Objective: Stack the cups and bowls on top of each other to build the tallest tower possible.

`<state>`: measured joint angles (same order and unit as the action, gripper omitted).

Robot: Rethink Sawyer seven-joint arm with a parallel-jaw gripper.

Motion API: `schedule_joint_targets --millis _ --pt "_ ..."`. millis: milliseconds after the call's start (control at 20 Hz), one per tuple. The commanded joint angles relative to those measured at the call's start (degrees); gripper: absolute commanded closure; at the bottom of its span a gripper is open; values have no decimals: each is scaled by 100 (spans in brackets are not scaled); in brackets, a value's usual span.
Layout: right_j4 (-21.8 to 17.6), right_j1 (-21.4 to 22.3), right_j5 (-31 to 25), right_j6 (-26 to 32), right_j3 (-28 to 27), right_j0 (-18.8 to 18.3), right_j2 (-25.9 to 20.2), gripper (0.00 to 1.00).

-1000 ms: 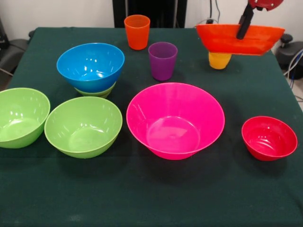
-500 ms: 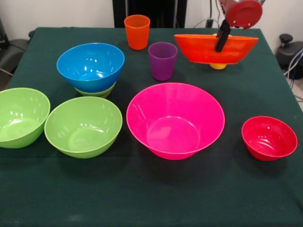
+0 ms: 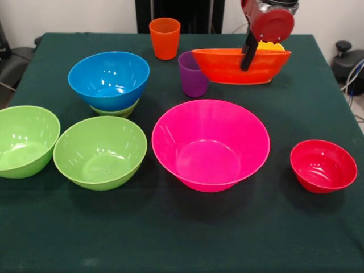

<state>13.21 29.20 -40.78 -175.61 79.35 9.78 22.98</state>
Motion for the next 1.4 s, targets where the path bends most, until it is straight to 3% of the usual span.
schedule_joint_targets --millis 50,550,950,1400 --pt "-537 245 155 1346 405 -229 -1074 100" --pt "-572 728 -331 1092 599 -172 -1317 100" --pt "-1122 716 445 1921 879 -725 -1693 100" --pt "-1802 1072 622 2405 1321 -1398 -2269 100"
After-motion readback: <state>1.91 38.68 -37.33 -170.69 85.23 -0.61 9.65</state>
